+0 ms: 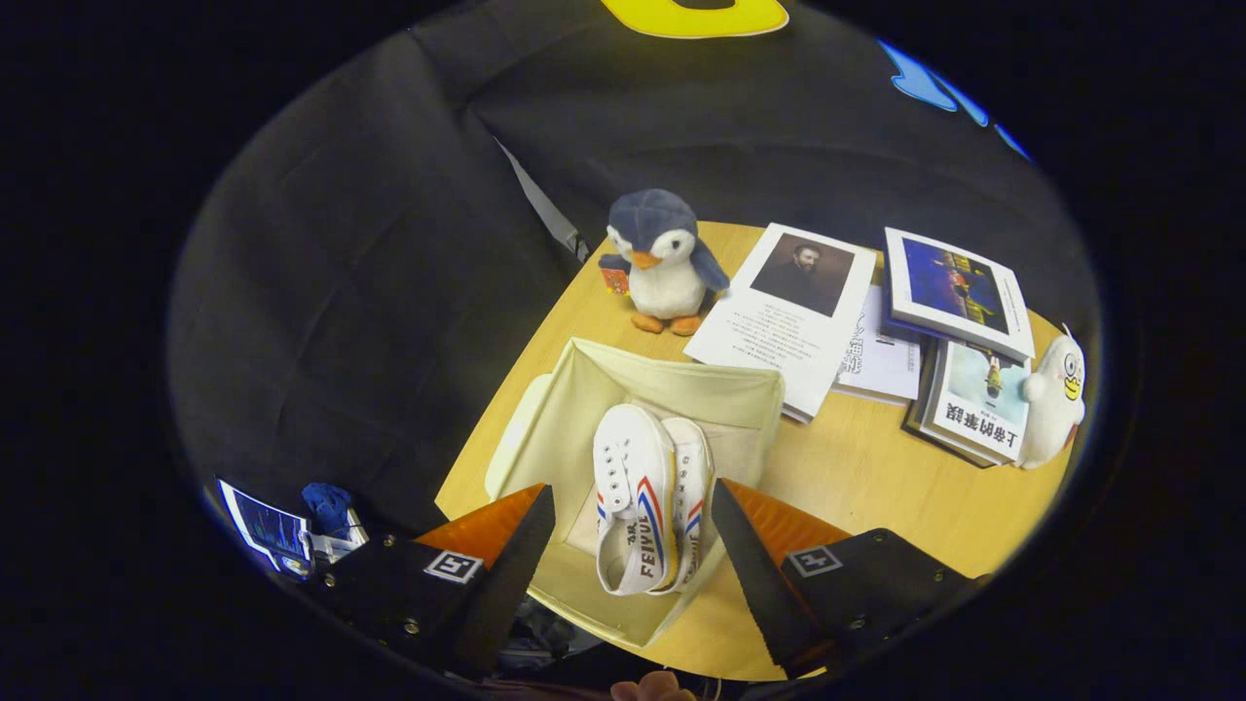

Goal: Open the storage box then place both shoes into the box .Put the left shoe in first, then the right shoe, with the right side of both shoes facing outward in a uniform manner.

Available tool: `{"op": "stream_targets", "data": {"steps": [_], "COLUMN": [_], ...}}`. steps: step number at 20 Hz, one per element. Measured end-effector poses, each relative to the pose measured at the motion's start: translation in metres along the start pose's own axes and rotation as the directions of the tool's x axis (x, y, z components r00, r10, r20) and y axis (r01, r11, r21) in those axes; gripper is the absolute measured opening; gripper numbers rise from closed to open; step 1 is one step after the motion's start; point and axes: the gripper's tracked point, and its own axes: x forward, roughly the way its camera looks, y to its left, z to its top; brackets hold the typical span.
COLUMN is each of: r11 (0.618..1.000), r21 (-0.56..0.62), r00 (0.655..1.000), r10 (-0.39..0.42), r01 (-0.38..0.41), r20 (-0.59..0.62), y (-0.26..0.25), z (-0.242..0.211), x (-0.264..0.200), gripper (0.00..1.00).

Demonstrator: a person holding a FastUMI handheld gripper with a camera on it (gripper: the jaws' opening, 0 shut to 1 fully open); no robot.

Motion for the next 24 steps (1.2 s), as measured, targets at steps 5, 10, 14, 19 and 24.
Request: {"op": "stream_targets", "data": {"steps": [5,10,14,19,24], "r11": [0.999,0.988,0.955,0.913,0.867], "r21": [0.047,0.064,0.116,0.214,0.286], "r00": [0.988,0.909,0.761,0.515,0.355], "r10": [-0.031,-0.153,-0.289,-0.376,-0.439], "r01": [0.024,0.138,0.274,0.347,0.408], "r20": [0.154,0.389,0.581,0.770,0.826], "y": [-0.024,-0.070,-0.104,-0.112,-0.102], "z": [0.009,0.013,0.015,0.018,0.012], "x": [-0.058,-0.133,-0.210,-0.304,-0.369], "gripper": [0.98,0.98,0.98,0.98,0.97]}}
